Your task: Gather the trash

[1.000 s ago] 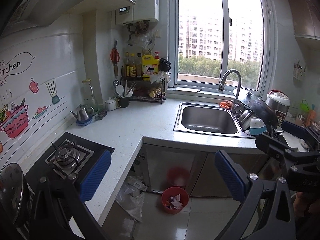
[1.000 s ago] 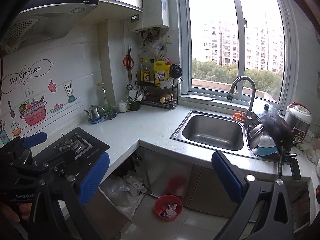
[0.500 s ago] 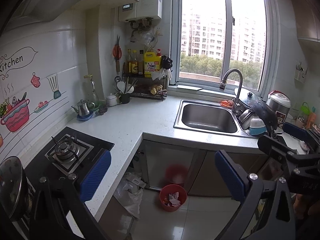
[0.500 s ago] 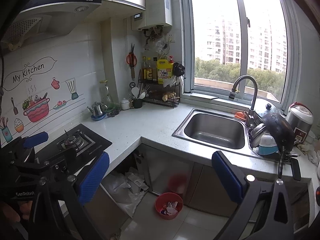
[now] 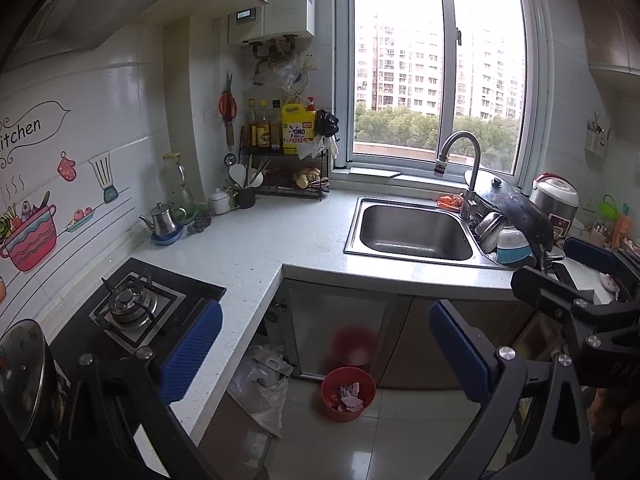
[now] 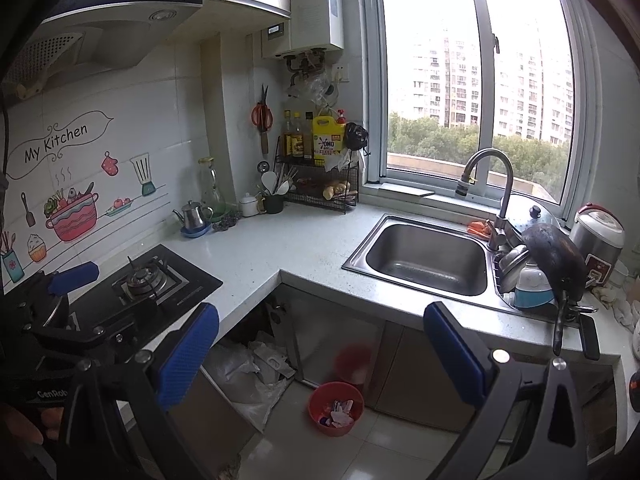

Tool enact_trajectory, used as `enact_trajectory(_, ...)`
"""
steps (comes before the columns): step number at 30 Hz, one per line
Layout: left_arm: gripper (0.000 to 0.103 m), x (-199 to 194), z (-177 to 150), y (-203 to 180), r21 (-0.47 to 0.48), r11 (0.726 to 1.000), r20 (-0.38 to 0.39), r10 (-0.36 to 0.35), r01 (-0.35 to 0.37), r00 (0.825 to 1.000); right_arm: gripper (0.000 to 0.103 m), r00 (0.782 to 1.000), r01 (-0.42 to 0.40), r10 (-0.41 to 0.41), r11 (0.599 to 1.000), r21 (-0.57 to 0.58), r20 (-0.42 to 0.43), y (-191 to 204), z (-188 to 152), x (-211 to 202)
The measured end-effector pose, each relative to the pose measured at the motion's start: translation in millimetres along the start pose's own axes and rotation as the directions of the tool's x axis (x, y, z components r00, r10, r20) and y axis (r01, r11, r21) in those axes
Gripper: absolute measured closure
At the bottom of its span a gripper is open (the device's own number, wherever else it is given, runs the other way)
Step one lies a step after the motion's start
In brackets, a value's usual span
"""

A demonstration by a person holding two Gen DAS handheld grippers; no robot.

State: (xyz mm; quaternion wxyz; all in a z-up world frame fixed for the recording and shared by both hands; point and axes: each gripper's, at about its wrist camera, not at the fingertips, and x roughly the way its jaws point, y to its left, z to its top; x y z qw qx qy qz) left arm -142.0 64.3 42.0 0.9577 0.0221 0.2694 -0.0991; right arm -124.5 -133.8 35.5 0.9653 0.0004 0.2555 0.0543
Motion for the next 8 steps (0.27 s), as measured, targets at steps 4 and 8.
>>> enact_trajectory(4, 0.0, 1.1, 0.1, 0.6, 0.006, 1.0, -0.004, -0.004, 0.004, 1.0, 0.001, 1.0, 0.003, -0.003, 1.0, 0.007, -0.002, 3.1, -0.9, -0.5)
enact_trajectory(8, 0.0, 1.3, -0.2, 1.3, 0.007, 1.0, -0.006, -0.013, 0.013, 1.0, 0.001, 1.0, 0.008, -0.008, 1.0, 0.013, -0.002, 3.4, -0.6, -1.4)
